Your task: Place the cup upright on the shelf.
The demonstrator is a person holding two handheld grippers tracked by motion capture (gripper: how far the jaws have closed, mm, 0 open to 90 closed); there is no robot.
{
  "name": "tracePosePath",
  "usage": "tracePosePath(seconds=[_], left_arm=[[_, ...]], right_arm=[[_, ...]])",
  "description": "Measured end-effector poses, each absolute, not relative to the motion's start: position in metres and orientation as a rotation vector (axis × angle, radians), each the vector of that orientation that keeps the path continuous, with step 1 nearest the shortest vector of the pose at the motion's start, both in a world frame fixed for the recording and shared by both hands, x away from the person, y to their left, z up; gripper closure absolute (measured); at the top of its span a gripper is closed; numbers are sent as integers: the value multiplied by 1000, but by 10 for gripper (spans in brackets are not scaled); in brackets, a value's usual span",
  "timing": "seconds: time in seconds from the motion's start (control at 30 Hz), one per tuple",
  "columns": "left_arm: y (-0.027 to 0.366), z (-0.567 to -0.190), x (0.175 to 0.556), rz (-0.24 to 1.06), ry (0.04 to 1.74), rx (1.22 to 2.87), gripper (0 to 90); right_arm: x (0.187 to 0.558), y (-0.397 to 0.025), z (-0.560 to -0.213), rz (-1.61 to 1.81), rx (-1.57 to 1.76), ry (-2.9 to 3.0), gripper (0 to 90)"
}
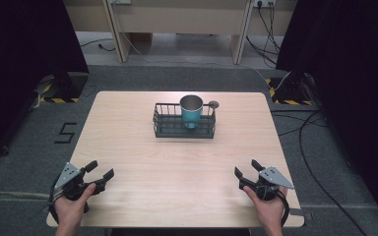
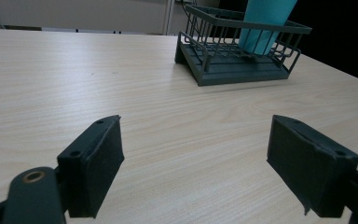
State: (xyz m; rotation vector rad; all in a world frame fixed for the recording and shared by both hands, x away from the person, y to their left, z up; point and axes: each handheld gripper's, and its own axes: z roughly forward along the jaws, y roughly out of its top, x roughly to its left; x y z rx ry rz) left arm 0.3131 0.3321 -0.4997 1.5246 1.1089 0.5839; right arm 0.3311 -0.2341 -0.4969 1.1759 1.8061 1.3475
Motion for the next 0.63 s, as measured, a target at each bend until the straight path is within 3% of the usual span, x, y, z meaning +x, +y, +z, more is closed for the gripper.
tracePosePath(seconds=[0.63], left_arm=[[329, -500, 315, 578, 1098, 1542, 170]], right_arm=[[328, -237, -501, 1361, 1199, 1772, 255]])
